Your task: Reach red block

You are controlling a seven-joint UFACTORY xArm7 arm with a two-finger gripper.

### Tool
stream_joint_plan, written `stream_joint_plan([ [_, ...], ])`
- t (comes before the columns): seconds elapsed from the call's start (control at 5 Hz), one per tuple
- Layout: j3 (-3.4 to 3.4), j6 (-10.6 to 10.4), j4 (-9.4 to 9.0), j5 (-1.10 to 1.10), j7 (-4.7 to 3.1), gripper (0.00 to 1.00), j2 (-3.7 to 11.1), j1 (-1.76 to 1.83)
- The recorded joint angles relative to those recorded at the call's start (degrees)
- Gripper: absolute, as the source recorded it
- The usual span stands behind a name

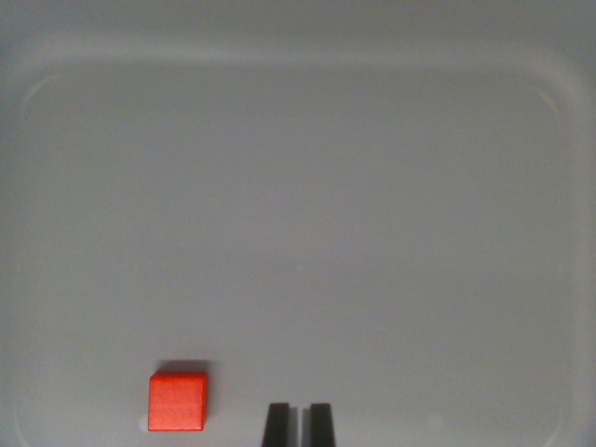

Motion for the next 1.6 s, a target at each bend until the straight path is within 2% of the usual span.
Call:
stream_joint_plan([
  [0.2,0.16,-1.3,-1.22,-0.01,0.24,0.0,0.33,0.19],
  [0.4,0.16,-1.3,-1.22,-0.01,0.24,0.0,0.33,0.19],
  [0.6,0.36,-2.8,-2.66,-0.03,0.53,0.0,0.72,0.42],
  [0.8,0.36,-2.8,-2.66,-0.03,0.53,0.0,0.72,0.42],
  [1.0,0.59,-4.7,-4.39,-0.04,0.88,0.0,1.19,0.69],
  [1.2,0.59,-4.7,-4.39,-0.04,0.88,0.0,1.19,0.69],
  [1.4,0.86,-6.8,-6.31,-0.06,1.27,0.0,1.71,0.99],
  [1.6,0.86,-6.8,-6.31,-0.06,1.27,0.0,1.71,0.99],
])
